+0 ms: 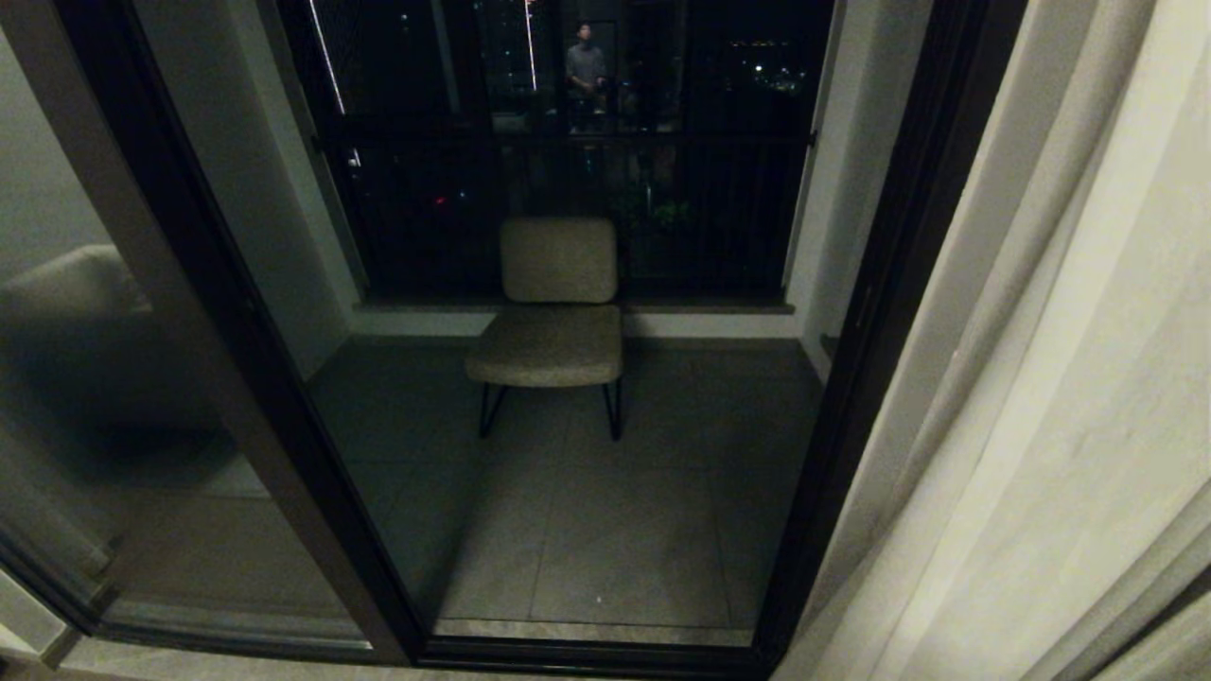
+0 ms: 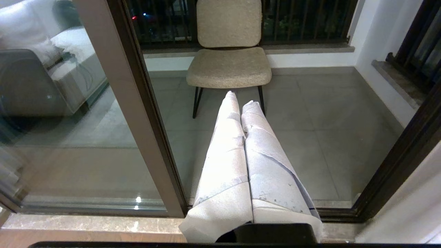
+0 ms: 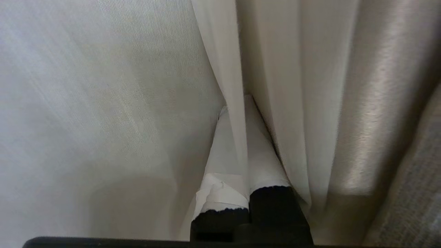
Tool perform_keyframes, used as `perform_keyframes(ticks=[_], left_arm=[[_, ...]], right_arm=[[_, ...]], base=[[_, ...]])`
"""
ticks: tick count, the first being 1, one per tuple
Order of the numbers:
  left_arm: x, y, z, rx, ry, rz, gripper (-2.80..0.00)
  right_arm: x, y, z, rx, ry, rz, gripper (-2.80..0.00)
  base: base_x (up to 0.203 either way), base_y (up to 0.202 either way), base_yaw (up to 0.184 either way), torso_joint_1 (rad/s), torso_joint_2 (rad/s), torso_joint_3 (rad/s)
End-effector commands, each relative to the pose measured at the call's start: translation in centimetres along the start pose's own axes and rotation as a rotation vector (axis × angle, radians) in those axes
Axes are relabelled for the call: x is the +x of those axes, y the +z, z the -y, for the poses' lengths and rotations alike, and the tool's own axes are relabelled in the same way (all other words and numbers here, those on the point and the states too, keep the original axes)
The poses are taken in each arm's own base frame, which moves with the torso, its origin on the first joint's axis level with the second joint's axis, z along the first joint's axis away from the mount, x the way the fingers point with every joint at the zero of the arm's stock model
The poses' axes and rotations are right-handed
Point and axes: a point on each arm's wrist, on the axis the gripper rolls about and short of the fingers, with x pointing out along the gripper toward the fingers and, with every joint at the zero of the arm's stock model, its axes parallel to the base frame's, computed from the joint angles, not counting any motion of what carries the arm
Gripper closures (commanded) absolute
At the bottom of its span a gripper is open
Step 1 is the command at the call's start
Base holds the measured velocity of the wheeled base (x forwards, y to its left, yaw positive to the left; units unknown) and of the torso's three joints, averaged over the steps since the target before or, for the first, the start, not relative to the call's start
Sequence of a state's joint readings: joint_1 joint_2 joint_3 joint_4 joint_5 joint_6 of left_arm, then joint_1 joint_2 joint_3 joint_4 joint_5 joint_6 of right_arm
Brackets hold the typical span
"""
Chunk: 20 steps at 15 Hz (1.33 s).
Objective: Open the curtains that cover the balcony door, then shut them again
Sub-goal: Pull the inner curtains open on both sides
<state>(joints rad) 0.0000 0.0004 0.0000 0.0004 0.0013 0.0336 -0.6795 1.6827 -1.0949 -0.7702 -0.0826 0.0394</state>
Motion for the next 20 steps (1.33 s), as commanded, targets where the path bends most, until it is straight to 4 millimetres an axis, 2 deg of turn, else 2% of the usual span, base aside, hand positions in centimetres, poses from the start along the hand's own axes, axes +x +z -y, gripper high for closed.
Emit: perform_keyframes(ticks=[1,7,11,14,19,20], left_arm=[[0.0,0.0,0.0,0.000,0.000,0.000,0.00],[0.0,0.0,0.0,0.000,0.000,0.001,0.00],[0.0,0.0,0.0,0.000,0.000,0.000,0.00],[0.0,0.0,0.0,0.000,0.000,0.001,0.00],[0.0,0.0,0.0,0.000,0.000,0.001,0.00],[0.0,0.0,0.0,0.000,0.000,0.001,0.00]], right_arm=[[0.5,-0.4,0.6,-0.005,-0.020,0.001,0.00],[-1.1,1.3,0.5,-0.022,0.019,0.031,0.00],[-4.2,2.3,0.4,-0.032,0.136,0.044,0.00],[-5.9,1.8,0.4,-0.032,0.195,0.023,0.00],[-6.0,1.7,0.4,-0.032,0.198,0.014,0.00],[-6.1,1.8,0.4,-0.032,0.198,0.017,-2.80]], base=[[0.000,0.000,0.000,0.000,0.00,0.000],[0.000,0.000,0.000,0.000,0.00,0.000],[0.000,0.000,0.000,0.000,0.00,0.000],[0.000,0.000,0.000,0.000,0.00,0.000],[0.000,0.000,0.000,0.000,0.00,0.000],[0.000,0.000,0.000,0.000,0.00,0.000]])
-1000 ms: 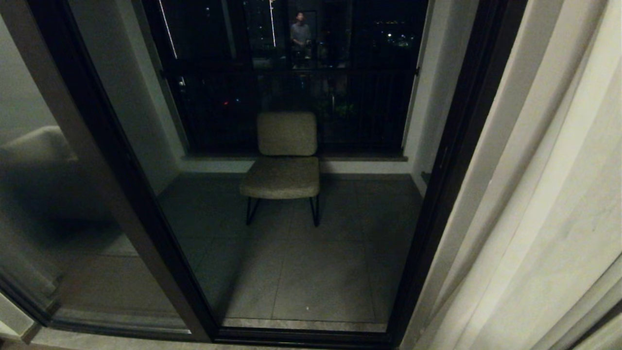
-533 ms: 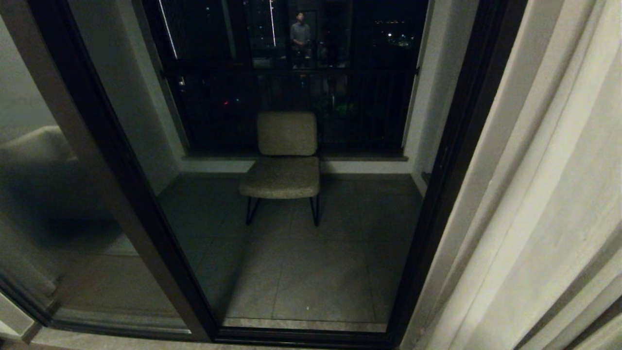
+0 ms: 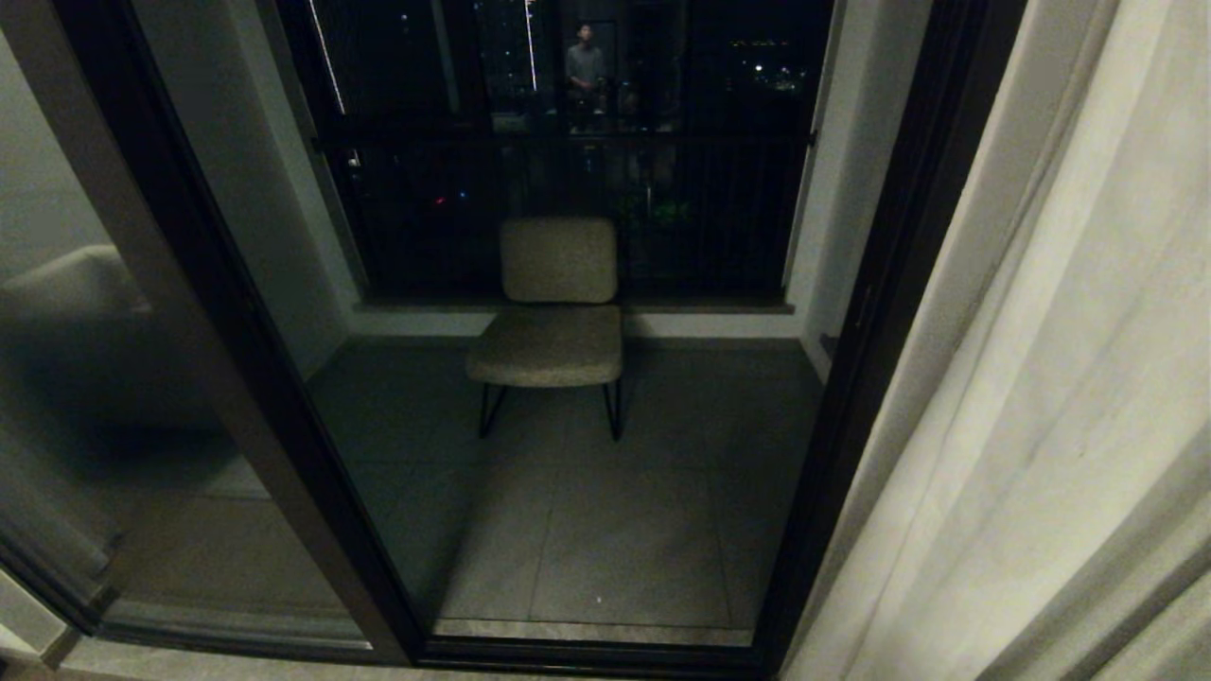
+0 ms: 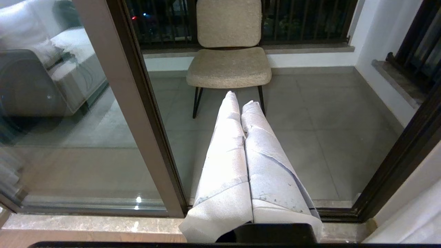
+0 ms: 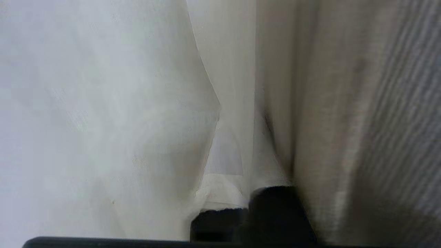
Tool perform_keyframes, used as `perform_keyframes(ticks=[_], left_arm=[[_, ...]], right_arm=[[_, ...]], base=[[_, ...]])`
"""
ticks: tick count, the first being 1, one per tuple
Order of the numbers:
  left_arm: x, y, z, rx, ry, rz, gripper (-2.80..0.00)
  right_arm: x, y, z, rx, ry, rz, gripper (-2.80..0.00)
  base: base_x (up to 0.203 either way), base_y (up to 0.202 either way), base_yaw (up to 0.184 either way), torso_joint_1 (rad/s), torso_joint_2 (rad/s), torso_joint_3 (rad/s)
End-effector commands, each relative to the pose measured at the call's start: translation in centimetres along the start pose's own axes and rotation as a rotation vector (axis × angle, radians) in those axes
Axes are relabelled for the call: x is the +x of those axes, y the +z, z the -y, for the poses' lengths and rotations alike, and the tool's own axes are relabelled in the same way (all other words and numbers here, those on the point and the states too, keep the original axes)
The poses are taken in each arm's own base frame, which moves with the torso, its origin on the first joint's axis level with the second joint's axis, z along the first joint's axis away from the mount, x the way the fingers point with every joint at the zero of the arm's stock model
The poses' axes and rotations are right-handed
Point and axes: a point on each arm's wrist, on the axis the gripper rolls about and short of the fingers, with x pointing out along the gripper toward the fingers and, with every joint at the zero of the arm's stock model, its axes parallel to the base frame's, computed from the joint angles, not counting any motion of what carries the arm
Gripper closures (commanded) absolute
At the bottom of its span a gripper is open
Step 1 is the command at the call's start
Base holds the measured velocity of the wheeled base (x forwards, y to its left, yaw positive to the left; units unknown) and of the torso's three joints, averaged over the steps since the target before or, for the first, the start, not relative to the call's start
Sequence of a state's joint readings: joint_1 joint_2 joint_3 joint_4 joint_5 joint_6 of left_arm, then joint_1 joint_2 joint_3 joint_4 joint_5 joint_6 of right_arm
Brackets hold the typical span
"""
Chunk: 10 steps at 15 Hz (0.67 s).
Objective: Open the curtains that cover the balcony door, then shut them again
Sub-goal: Pull the inner curtains open on both sides
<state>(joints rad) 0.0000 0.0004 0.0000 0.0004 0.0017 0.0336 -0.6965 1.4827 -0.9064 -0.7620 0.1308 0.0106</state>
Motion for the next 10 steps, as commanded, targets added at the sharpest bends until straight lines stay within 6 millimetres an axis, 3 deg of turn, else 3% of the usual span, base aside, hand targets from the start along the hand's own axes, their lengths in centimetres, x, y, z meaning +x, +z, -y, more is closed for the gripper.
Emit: perform_keyframes(ticks=[1,6,8,10], left_arm=[[0.0,0.0,0.0,0.000,0.000,0.001,0.00],[0.0,0.0,0.0,0.000,0.000,0.001,0.00],[0.0,0.0,0.0,0.000,0.000,0.001,0.00],[0.0,0.0,0.0,0.000,0.000,0.001,0.00]], right_arm=[[-0.5,0.6,-0.1,-0.003,0.001,0.023,-2.80],[-2.8,0.7,-0.4,0.003,0.028,0.014,-2.80],[-4.3,0.8,-0.7,0.003,0.054,0.012,-2.80],[-7.1,0.2,-1.2,0.005,0.092,0.001,-2.80]], base=[[0.000,0.000,0.000,0.000,0.00,0.000],[0.000,0.000,0.000,0.000,0.00,0.000],[0.000,0.000,0.000,0.000,0.00,0.000],[0.000,0.000,0.000,0.000,0.00,0.000]])
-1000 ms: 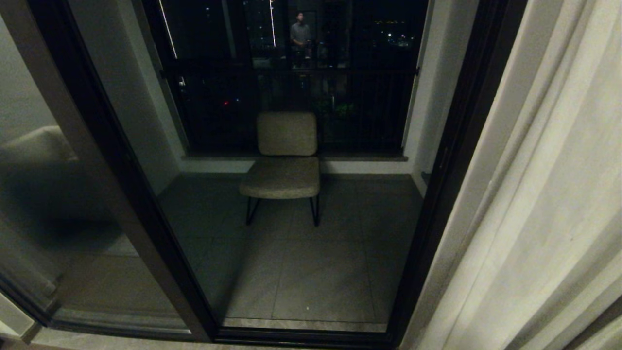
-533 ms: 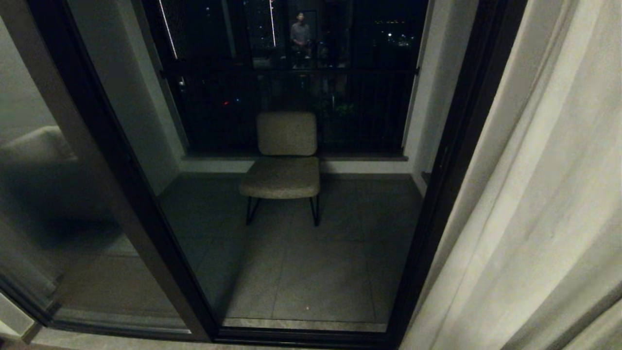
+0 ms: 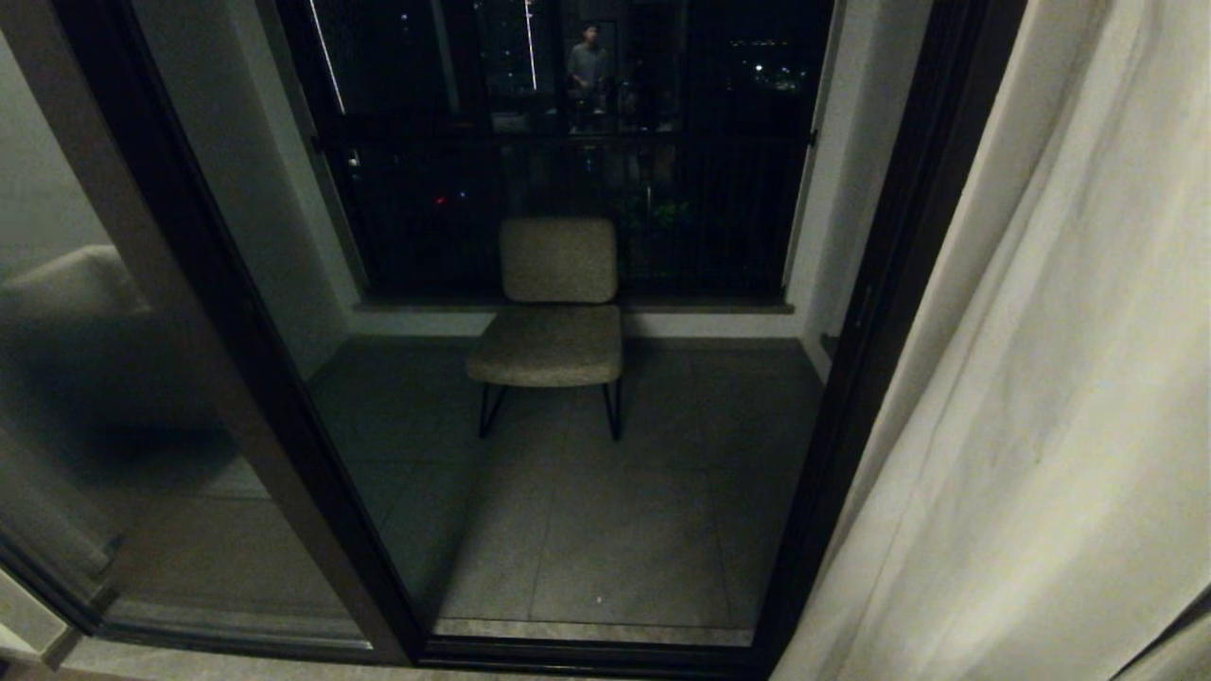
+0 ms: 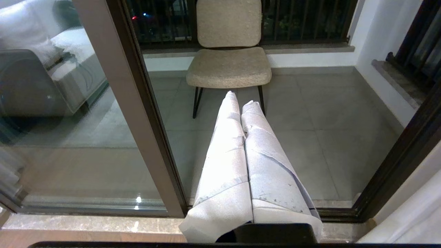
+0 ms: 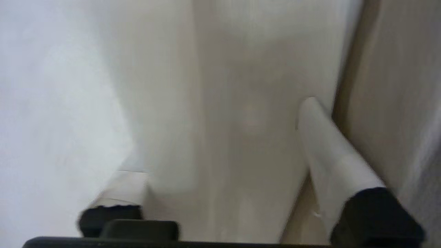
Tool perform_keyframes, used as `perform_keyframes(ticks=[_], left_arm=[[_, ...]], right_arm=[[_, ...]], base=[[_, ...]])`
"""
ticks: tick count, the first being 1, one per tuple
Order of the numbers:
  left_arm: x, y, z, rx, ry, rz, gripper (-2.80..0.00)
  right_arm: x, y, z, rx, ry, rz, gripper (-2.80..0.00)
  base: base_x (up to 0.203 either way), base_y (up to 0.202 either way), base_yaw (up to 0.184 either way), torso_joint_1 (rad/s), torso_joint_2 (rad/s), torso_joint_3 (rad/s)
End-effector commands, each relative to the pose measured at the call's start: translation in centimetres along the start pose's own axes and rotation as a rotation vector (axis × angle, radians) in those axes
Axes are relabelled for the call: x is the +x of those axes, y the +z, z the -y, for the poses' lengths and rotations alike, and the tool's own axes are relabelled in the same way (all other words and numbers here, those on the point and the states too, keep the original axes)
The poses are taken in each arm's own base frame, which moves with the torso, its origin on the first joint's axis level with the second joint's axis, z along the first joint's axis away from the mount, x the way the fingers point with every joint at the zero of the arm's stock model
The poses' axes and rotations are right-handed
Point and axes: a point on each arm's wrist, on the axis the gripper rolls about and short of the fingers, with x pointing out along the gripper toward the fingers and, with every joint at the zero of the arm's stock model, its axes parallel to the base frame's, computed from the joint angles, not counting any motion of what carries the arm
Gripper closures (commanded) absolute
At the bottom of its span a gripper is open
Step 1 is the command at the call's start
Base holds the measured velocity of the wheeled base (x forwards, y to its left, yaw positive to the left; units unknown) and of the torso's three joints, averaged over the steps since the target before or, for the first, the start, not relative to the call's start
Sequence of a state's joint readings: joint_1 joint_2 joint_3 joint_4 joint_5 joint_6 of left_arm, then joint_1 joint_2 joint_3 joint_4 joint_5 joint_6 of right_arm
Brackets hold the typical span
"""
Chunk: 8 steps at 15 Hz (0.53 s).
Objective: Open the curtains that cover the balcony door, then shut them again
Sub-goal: Pull the inner curtains open on both sides
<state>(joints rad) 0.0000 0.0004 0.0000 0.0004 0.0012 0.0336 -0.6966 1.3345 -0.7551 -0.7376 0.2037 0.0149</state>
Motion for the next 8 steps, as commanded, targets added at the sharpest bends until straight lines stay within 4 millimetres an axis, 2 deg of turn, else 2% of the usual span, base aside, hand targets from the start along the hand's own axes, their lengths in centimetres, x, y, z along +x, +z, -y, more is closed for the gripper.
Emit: perform_keyframes(ticks=[1,5,8], left_arm=[[0.0,0.0,0.0,0.000,0.000,0.000,0.00],[0.0,0.0,0.0,0.000,0.000,0.001,0.00],[0.0,0.0,0.0,0.000,0.000,0.001,0.00]], right_arm=[[-4.2,-0.1,-1.0,-0.004,0.045,0.020,-2.80],[-10.9,-4.0,-3.2,0.017,0.207,-0.036,-2.80],[-13.6,-6.2,-5.3,0.044,0.405,-0.060,-2.80]], base=[[0.000,0.000,0.000,0.000,0.00,0.000],[0.000,0.000,0.000,0.000,0.00,0.000],[0.000,0.000,0.000,0.000,0.00,0.000]])
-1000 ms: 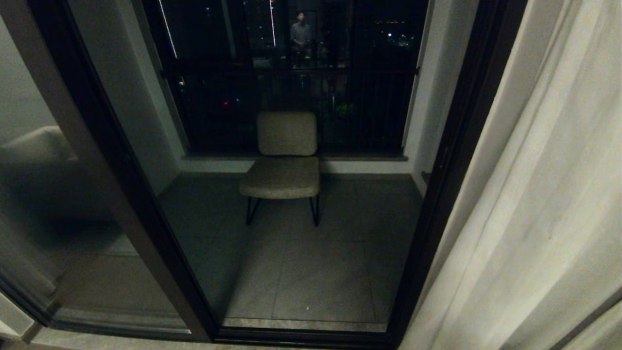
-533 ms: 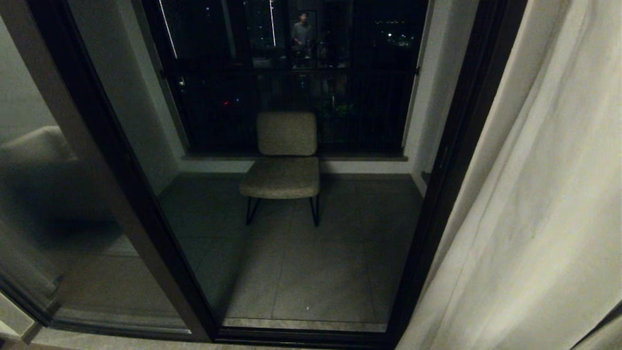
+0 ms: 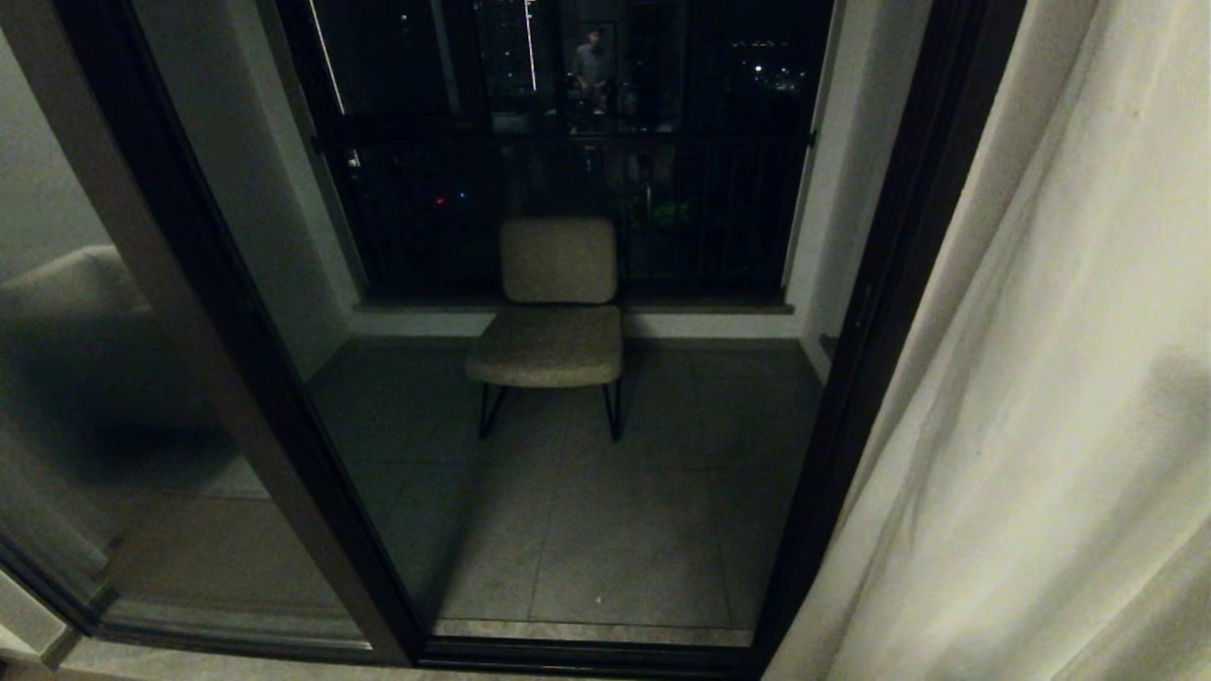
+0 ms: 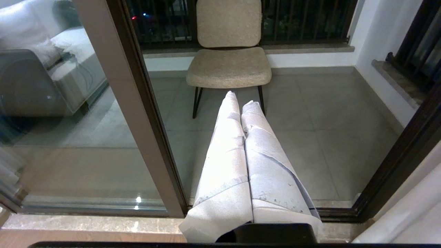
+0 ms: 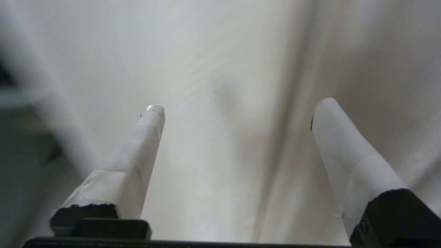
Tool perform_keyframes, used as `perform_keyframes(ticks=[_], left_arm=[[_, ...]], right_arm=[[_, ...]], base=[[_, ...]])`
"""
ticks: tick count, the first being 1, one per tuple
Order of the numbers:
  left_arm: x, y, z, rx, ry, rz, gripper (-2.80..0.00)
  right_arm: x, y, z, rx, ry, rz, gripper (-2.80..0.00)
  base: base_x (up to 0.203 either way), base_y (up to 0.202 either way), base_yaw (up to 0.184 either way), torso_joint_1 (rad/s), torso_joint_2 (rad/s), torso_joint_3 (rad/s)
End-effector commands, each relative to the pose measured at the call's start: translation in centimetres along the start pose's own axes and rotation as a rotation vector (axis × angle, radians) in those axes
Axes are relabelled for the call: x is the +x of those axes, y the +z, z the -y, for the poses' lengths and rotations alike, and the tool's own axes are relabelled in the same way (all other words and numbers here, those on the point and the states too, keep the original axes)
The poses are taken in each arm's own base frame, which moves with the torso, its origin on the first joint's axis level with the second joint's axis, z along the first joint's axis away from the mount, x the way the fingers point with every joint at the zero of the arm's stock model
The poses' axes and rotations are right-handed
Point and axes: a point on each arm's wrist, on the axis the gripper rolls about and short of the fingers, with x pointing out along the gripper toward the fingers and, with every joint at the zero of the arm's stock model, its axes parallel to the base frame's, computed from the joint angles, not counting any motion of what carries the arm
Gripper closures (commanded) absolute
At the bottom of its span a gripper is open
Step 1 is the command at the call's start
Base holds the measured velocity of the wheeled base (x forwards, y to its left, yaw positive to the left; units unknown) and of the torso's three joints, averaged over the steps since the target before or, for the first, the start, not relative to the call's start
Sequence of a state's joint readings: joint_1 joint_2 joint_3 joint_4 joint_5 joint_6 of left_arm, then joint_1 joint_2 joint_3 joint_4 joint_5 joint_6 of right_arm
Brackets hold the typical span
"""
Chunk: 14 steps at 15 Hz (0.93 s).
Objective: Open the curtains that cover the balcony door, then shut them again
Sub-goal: Pull the inner curtains open on both sides
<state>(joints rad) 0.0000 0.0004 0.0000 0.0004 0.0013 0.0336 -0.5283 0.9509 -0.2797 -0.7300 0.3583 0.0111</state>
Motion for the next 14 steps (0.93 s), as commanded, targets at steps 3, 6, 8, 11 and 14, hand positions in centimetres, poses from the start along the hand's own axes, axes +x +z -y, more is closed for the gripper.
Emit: perform_keyframes(ticks=[3,6,8,11,14], left_arm=[[0.0,0.0,0.0,0.000,0.000,0.000,0.00],[0.0,0.0,0.0,0.000,0.000,0.001,0.00],[0.0,0.0,0.0,0.000,0.000,0.001,0.00],[0.0,0.0,0.0,0.000,0.000,0.001,0.00],[0.0,0.0,0.0,0.000,0.000,0.001,0.00]], right_arm=[[-4.2,-3.7,-3.4,-0.025,0.274,0.007,-2.80],[-5.7,-4.9,-4.5,-0.054,0.396,0.028,-2.80],[-6.3,-5.2,-4.7,-0.061,0.416,0.039,0.00],[-7.1,-6.3,-4.6,-0.068,0.424,-0.032,0.00],[-8.1,-7.2,-4.3,-0.071,0.421,-0.076,0.00]], base=[[0.000,0.000,0.000,0.000,0.00,0.000],[0.000,0.000,0.000,0.000,0.00,0.000],[0.000,0.000,0.000,0.000,0.00,0.000],[0.000,0.000,0.000,0.000,0.00,0.000],[0.000,0.000,0.000,0.000,0.00,0.000]])
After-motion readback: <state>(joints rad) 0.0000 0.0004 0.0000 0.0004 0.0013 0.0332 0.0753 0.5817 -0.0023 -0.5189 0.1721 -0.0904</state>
